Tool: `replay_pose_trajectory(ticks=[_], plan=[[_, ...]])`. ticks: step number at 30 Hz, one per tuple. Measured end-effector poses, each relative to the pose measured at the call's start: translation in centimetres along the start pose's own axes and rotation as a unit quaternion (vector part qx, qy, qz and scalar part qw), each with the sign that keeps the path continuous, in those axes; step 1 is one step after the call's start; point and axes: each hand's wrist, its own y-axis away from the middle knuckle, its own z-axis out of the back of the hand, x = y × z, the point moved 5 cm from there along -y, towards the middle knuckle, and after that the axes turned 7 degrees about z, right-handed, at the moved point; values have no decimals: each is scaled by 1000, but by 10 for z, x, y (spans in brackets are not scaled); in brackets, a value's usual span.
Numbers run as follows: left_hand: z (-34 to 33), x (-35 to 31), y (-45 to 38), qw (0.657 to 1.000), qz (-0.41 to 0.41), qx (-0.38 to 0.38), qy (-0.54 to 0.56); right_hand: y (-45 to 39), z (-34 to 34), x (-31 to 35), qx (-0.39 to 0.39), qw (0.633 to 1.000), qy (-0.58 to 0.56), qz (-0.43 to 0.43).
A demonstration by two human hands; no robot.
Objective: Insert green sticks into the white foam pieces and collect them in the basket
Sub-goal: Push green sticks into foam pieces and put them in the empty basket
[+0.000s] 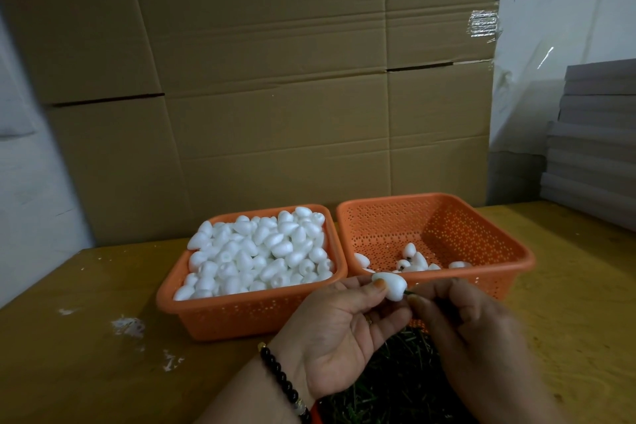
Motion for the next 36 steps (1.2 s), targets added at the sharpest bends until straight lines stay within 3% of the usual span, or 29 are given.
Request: replay_pose_trajectory(ticks=[15,28,36], plan=[[0,-4,2,1000,0,16,13,2,0,0,23,997,-44,-67],[1,-11,2,998,9,38,48,-4,11,12,-4,998,-55,-22],[-1,-39,-12,995,-78,-66,-17,-2,6,18,44,998,-36,-12]])
